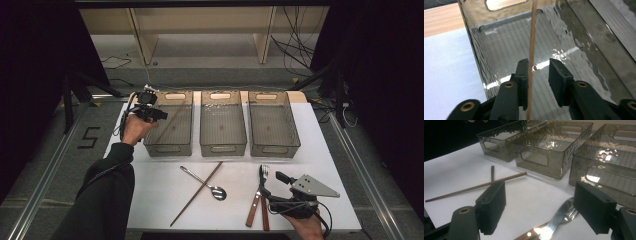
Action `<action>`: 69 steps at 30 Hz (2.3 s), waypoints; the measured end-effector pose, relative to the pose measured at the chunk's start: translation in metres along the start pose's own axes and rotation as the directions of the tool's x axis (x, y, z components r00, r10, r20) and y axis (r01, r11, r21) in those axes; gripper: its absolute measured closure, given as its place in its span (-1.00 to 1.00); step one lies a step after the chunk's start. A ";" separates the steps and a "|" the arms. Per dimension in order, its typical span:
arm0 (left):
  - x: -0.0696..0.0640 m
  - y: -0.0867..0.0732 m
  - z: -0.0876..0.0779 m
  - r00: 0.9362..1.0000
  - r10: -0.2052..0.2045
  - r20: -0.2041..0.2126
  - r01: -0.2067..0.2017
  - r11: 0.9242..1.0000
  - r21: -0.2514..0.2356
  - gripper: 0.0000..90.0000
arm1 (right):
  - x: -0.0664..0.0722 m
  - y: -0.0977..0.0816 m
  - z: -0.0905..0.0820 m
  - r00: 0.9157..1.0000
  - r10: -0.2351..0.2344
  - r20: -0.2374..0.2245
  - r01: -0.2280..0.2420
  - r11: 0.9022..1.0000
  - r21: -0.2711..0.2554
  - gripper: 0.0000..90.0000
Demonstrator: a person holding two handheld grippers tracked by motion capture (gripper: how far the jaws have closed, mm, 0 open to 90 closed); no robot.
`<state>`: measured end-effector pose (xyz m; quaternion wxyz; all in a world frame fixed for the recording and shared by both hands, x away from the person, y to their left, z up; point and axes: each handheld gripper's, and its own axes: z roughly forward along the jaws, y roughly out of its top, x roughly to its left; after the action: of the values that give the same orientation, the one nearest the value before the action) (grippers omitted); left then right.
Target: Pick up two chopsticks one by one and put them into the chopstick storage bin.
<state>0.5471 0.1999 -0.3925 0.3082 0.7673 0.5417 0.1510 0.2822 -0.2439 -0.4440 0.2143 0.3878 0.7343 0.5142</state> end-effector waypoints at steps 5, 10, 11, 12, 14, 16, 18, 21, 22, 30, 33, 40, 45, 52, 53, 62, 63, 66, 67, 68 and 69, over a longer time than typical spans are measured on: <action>-0.005 0.001 -0.013 0.999 -0.015 0.032 0.015 1.000 -0.007 0.11 | 0.000 0.000 0.000 1.000 -0.002 0.000 0.002 1.000 0.001 -0.40; -0.022 -0.001 -0.033 0.998 0.015 0.062 -0.015 1.000 0.001 -0.22 | 0.000 0.000 0.000 1.000 -0.003 0.002 0.003 1.000 0.001 -0.40; -0.026 -0.003 -0.037 0.997 0.018 0.074 -0.018 1.000 -0.003 -0.27 | 0.000 0.000 0.000 1.000 -0.003 0.002 0.003 1.000 0.000 -0.40; -0.030 -0.005 -0.042 0.996 0.024 0.086 -0.024 1.000 -0.002 -0.29 | 0.000 0.000 0.000 1.000 -0.003 0.002 0.003 1.000 0.000 -0.40; -0.038 -0.011 -0.048 0.994 0.034 0.103 -0.034 0.999 -0.005 -0.36 | 0.001 0.000 0.000 1.000 -0.003 0.003 0.003 1.000 0.002 -0.40; -0.046 -0.017 -0.052 0.992 0.055 0.117 -0.057 0.998 0.012 -0.40 | 0.001 0.000 0.000 1.000 -0.005 0.003 0.005 1.000 0.003 -0.40; -0.051 -0.022 -0.054 0.988 0.062 0.139 -0.065 0.998 0.020 -0.45 | 0.001 0.000 0.000 1.000 -0.008 0.004 0.008 1.000 0.003 -0.40; -0.057 -0.031 -0.056 0.985 0.068 0.156 -0.072 0.997 0.016 -0.48 | 0.001 0.000 0.000 1.000 -0.007 0.003 0.007 1.000 0.000 -0.40; -0.060 -0.034 -0.057 0.984 0.068 0.165 -0.071 0.997 0.009 -0.49 | 0.001 0.000 0.000 1.000 -0.006 0.004 0.006 1.000 -0.001 -0.40; -0.081 -0.064 -0.066 0.972 0.094 0.215 -0.092 0.996 -0.016 -0.54 | 0.001 0.000 0.000 1.000 -0.005 0.005 0.005 1.000 0.000 -0.40; -0.088 -0.077 -0.065 0.969 0.107 0.221 -0.109 0.994 -0.005 -0.55 | 0.002 0.000 0.000 1.000 -0.006 0.005 0.006 1.000 0.001 -0.40; -0.104 -0.097 -0.060 0.963 0.129 0.237 -0.149 0.987 0.069 -0.54 | 0.002 0.000 0.000 1.000 -0.009 0.004 0.009 1.000 0.002 -0.40; -0.115 -0.114 -0.054 0.955 0.155 0.252 -0.188 0.975 0.116 -0.53 | 0.002 0.000 0.000 1.000 -0.005 0.004 0.005 1.000 0.002 -0.40; -0.128 -0.131 -0.046 0.943 0.190 0.273 -0.244 0.952 0.183 -0.48 | 0.002 0.000 0.000 1.000 -0.010 0.004 0.010 1.000 0.002 -0.40; -0.130 -0.133 -0.044 0.941 0.198 0.273 -0.256 0.946 0.197 -0.47 | 0.002 0.000 0.000 1.000 -0.009 0.004 0.009 1.000 0.003 -0.40; -0.147 -0.144 -0.037 0.924 0.244 0.295 -0.325 0.908 0.265 -0.33 | 0.002 0.000 0.000 1.000 -0.010 0.003 0.010 1.000 0.004 -0.40; -0.148 -0.144 -0.037 0.922 0.248 0.299 -0.330 0.905 0.268 -0.31 | 0.002 0.000 0.000 1.000 -0.010 0.004 0.010 1.000 0.005 -0.40; -0.151 -0.146 -0.036 0.917 0.253 0.308 -0.340 0.900 0.272 -0.25 | 0.002 0.000 0.000 1.000 -0.011 0.003 0.011 1.000 0.005 -0.40; -0.152 -0.147 -0.036 0.915 0.259 0.309 -0.347 0.897 0.275 -0.23 | 0.002 0.000 0.000 1.000 -0.010 0.003 0.010 1.000 0.005 -0.40; -0.153 -0.147 -0.035 0.914 0.262 0.309 -0.349 0.896 0.274 -0.21 | 0.003 0.000 0.000 1.000 -0.010 0.003 0.010 1.000 0.004 -0.40; -0.153 -0.148 -0.035 0.912 0.267 0.312 -0.357 0.891 0.279 -0.18 | 0.003 0.000 0.000 1.000 -0.012 0.003 0.012 1.000 0.006 -0.40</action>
<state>0.3623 0.1023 -0.4444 0.2165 0.8986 0.3815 0.0021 0.2808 -0.2416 -0.4440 0.2172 0.3848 0.7379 0.5102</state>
